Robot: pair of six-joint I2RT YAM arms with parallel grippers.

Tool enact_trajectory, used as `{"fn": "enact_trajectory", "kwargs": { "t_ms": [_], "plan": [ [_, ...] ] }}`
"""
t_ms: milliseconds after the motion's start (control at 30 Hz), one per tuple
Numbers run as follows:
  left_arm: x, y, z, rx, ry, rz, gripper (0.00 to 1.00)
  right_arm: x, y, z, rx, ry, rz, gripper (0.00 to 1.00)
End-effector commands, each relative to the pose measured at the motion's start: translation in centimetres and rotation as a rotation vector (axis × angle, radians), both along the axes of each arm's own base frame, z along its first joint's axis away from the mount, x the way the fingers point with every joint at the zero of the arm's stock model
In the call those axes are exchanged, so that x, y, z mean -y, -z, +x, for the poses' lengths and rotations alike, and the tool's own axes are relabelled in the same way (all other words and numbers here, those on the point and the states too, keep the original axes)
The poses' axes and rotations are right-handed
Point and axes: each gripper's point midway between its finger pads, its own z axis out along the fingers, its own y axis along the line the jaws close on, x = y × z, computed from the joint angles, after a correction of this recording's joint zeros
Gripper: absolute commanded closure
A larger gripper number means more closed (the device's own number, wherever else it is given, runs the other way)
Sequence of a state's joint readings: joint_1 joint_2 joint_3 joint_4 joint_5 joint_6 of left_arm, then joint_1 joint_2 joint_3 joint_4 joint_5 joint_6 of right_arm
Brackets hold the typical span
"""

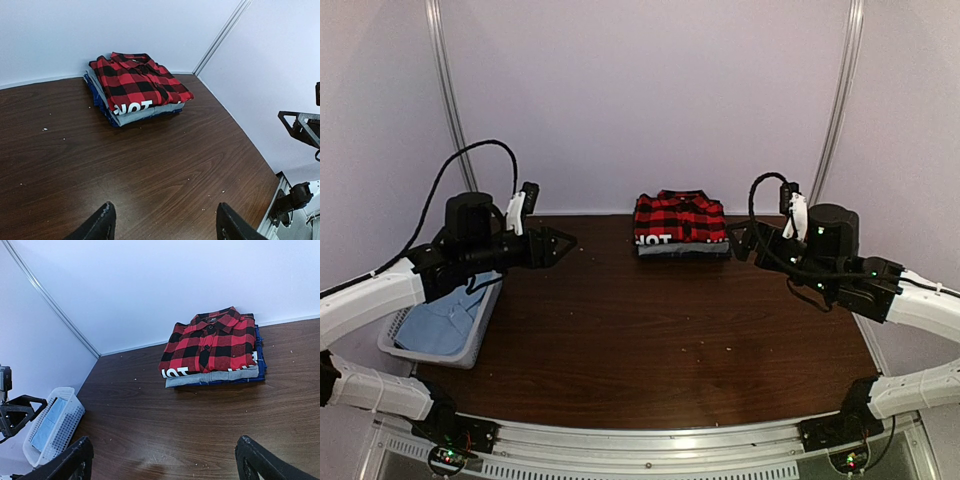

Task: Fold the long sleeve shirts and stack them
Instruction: Reset both arms

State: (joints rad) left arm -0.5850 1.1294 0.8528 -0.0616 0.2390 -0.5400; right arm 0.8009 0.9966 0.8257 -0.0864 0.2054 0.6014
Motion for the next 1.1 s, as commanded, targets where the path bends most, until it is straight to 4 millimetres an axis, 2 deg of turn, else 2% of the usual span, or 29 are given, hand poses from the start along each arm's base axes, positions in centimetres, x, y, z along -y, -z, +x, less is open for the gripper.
{"fn": "enact_trajectory", "kwargs": {
  "t_ms": [0, 1067],
  "plan": [
    [-0.21, -2.44, 0.53, 0.084, -0.013, -0.030, 0.30, 0.08, -0.76, 0.04, 0.016, 0.009, 0.017, 0.00],
    [-0.60, -2.70, 0.31, 0.101, -0.023, -0.028, 0.30, 0.10, -0.82, 0.17, 0.020, 0.016, 0.022, 0.00]
  ]
}}
